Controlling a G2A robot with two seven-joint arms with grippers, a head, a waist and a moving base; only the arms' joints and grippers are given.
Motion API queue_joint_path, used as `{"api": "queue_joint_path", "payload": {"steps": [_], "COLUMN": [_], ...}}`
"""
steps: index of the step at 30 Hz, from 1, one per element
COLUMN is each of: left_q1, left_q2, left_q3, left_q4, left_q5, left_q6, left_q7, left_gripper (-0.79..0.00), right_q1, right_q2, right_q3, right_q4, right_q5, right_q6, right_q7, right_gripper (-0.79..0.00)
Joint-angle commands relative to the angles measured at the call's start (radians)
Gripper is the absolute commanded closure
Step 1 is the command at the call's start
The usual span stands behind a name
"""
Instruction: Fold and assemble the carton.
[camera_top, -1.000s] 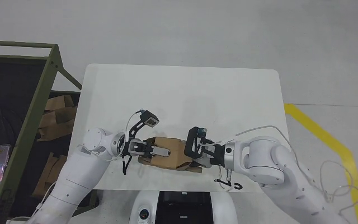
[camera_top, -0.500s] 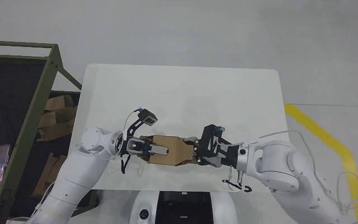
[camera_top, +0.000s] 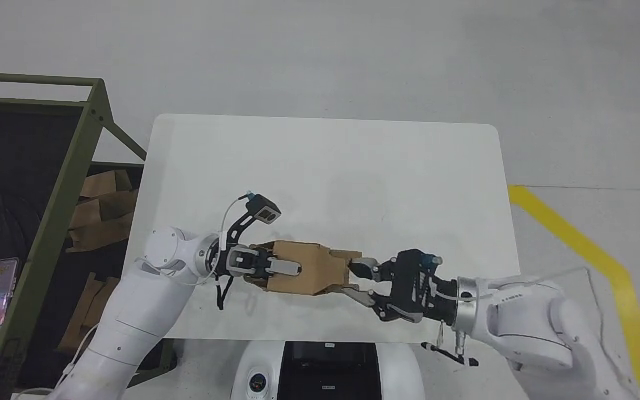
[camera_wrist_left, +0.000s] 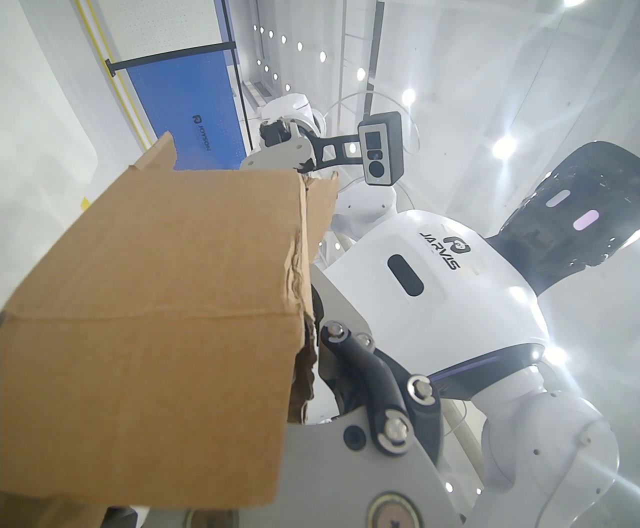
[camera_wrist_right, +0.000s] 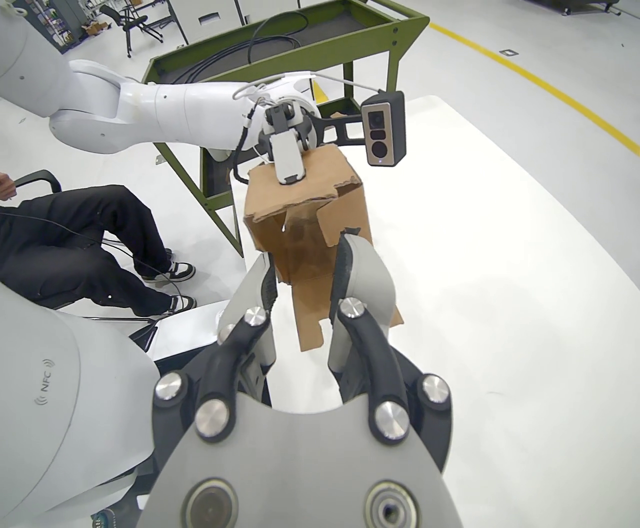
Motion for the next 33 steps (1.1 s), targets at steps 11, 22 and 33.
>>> {"api": "queue_joint_path", "payload": {"steps": [11, 22, 33], "left_q1": [0.000, 0.003, 0.003], "left_q2": [-0.001, -0.002, -0.003], "left_q3": [0.001, 0.002, 0.004], "left_q4": [-0.005, -0.012, -0.009], "left_q5": [0.001, 0.008, 0.011], "left_q6": [0.004, 0.008, 0.004], "left_q7": [-0.004, -0.008, -0.004], "left_gripper": [0.000, 0.000, 0.000], "right_q1": [-0.001, 0.119, 0.203], "right_q2": [0.004, -0.012, -0.028], "right_q3": [-0.030, -0.148, -0.241], "right_q4": [-0.013, 0.021, 0.051], "right_q5": [-0.045, -0.072, -0.082], "right_q6": [0.021, 0.135, 0.192], "right_q7": [0.029, 0.085, 0.111], "right_gripper": [-0.283, -0.271, -0.262]}}
